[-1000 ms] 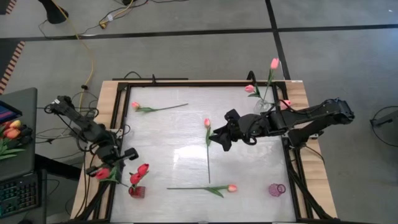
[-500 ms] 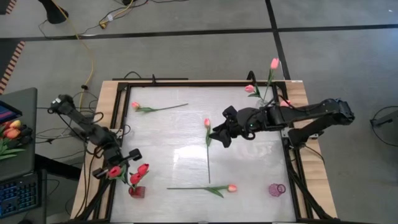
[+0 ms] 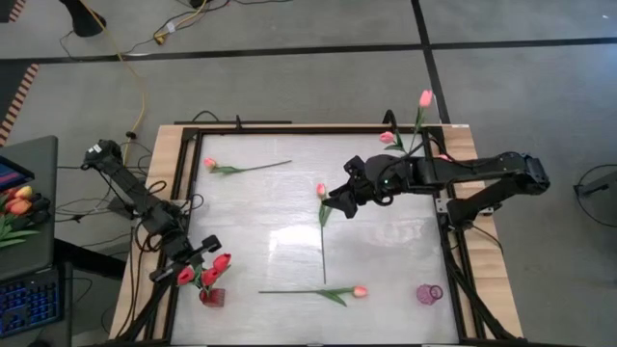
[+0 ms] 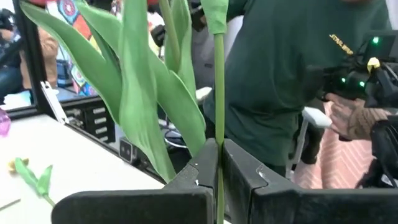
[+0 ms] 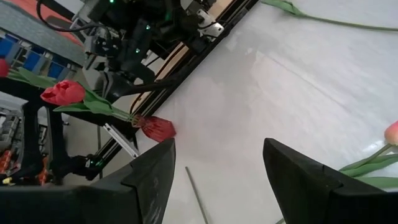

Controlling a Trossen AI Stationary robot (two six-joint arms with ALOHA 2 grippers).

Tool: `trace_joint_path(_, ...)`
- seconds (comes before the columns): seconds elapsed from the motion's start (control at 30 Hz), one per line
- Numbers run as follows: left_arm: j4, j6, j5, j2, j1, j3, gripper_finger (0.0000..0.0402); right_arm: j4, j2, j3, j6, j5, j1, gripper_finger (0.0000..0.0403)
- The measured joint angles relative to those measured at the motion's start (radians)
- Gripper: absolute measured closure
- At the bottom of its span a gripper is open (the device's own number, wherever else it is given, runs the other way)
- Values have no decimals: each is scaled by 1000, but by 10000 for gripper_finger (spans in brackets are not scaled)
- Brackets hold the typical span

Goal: Sort flowers into vase by color
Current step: Put the red flower in the red vase, then put the pink flower in the pink vase

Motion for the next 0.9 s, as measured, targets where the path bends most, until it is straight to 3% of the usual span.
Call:
trace_joint_path(0.4,-65,-14,-20,0,-27,0,395,0,0,0,19,1,5,133)
trace_joint_path(0.57,-126,-56,-99,0,-27,0,360,0,0,0,34,2,1,133)
trace_joint_path(0.9,-139,-193,-18,-1,-27,0,277,0,0,0,29,3,1,133)
